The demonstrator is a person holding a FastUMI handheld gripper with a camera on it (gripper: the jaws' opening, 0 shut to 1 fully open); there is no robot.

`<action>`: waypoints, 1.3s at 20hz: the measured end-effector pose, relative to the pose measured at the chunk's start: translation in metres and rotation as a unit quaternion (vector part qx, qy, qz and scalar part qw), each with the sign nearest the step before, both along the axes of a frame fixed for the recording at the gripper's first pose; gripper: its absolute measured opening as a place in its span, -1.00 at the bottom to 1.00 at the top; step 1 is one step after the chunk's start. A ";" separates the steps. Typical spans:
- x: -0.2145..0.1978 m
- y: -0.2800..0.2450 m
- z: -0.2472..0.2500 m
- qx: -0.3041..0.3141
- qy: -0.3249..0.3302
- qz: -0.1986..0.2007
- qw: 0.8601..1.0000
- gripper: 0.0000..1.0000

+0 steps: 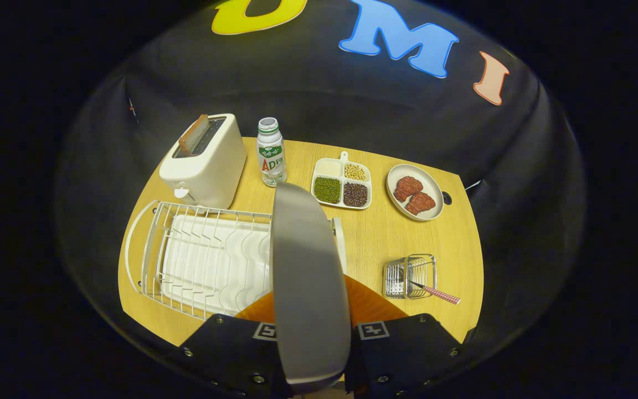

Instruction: Take the plate from the dish rack, then take the spoon from the basket and place it into the plate.

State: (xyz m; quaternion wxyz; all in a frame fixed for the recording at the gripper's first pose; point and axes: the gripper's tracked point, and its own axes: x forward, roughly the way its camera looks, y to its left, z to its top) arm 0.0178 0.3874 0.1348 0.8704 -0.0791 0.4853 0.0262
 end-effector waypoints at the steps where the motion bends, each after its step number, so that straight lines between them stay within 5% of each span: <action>1: -0.009 -0.008 0.005 0.009 0.000 0.001 1.000 -0.30; 12: -0.080 -0.103 0.017 0.090 -0.003 0.021 0.996 -0.29; 26: -0.149 -0.162 -0.080 0.205 0.020 -0.017 0.978 -0.29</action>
